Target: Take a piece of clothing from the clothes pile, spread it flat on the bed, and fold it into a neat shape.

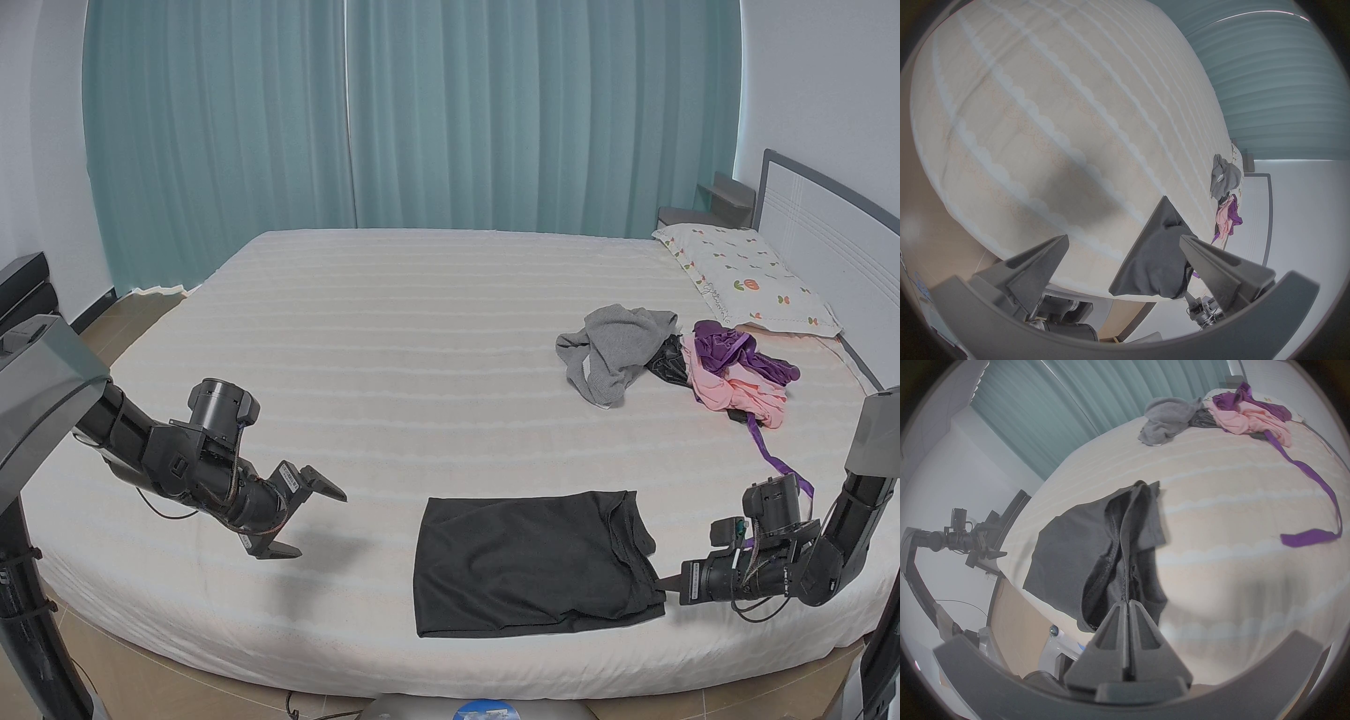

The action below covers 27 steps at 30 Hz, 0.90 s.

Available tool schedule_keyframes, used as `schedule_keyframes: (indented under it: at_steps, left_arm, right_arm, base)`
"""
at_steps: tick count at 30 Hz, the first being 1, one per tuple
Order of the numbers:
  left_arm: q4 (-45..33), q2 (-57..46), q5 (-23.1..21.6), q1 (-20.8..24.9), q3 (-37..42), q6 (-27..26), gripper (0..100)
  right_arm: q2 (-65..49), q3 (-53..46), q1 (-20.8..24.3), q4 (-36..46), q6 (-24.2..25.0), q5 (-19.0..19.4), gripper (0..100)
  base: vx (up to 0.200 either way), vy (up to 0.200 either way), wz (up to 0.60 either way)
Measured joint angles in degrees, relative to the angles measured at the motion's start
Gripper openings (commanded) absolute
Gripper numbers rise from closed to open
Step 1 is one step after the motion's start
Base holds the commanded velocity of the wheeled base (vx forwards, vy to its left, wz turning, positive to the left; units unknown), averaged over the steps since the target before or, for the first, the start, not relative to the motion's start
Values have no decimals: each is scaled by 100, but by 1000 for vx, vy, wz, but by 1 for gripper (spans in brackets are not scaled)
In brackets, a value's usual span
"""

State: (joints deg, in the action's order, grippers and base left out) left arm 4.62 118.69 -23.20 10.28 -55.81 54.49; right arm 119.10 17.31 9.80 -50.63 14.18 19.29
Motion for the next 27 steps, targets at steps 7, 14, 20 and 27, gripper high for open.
schedule_keyframes:
  at_steps: [7, 14, 20, 27]
  left_arm:
    - [-5, 0, -1, 0, 0, -2, 100]
    - [-5, 0, 0, 2, 0, -2, 100]
    - [0, 0, 0, -2, 0, -2, 100]
    - [2, 0, 0, 0, 0, -2, 100]
  right_arm:
    - [22, -212, -284, 2, -160, 17, 0]
    - [113, -150, -466, -12, -180, 77, 100]
    - [-118, 156, -457, 55, 57, 197, 100]
    - [-257, 1168, -149, 391, 873, 178, 100]
  base:
    - [0, 0, 0]
    - [0, 0, 0]
    - [0, 0, 0]
    - [0, 0, 0]
